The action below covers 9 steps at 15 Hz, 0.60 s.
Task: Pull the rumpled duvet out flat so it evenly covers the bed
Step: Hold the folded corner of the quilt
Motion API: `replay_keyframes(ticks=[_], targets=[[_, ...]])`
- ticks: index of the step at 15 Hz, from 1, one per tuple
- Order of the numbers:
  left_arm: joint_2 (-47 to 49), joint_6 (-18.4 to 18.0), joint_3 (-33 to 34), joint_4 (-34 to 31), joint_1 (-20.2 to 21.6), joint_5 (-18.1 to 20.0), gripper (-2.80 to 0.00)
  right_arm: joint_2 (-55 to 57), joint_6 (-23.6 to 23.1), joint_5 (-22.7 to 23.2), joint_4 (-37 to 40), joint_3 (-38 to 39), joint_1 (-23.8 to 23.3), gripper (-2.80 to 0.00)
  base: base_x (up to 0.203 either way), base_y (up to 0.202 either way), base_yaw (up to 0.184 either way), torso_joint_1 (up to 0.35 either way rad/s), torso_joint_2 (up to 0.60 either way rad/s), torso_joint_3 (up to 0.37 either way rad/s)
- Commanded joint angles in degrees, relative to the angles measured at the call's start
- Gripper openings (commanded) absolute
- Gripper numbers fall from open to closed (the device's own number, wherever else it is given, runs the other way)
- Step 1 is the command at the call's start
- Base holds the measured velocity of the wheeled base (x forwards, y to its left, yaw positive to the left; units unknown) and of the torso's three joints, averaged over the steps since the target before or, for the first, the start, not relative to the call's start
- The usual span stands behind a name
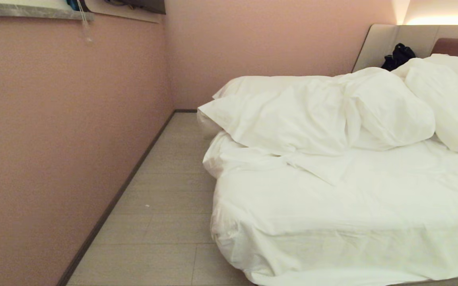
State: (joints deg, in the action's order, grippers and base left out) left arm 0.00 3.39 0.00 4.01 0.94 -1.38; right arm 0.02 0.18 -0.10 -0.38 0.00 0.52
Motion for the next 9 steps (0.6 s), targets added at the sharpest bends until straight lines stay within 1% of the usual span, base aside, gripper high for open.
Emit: replay_keyframes(ticks=[1, 5, 9], targets=[[0.00, 0.04, 0.00, 0.03, 0.03, -0.03, -2.80, -0.02, -0.01, 0.01, 0.03, 0.00, 0.09, -2.80, 0.195, 0.000, 0.001, 0.006, 0.00, 0.000], [0.00, 0.04, 0.00, -0.06, 0.03, -0.03, -2.80, -0.02, -0.09, 0.01, 0.03, 0.00, 0.05, -2.80, 0.181, 0.000, 0.001, 0.005, 0.00, 0.001], [0.00, -0.05, 0.00, -0.06, 0.03, 0.06, -2.80, -0.02, -0.01, 0.01, 0.03, 0.00, 0.07, -2.80, 0.000, 0.000, 0.000, 0.000, 0.00, 0.000]])
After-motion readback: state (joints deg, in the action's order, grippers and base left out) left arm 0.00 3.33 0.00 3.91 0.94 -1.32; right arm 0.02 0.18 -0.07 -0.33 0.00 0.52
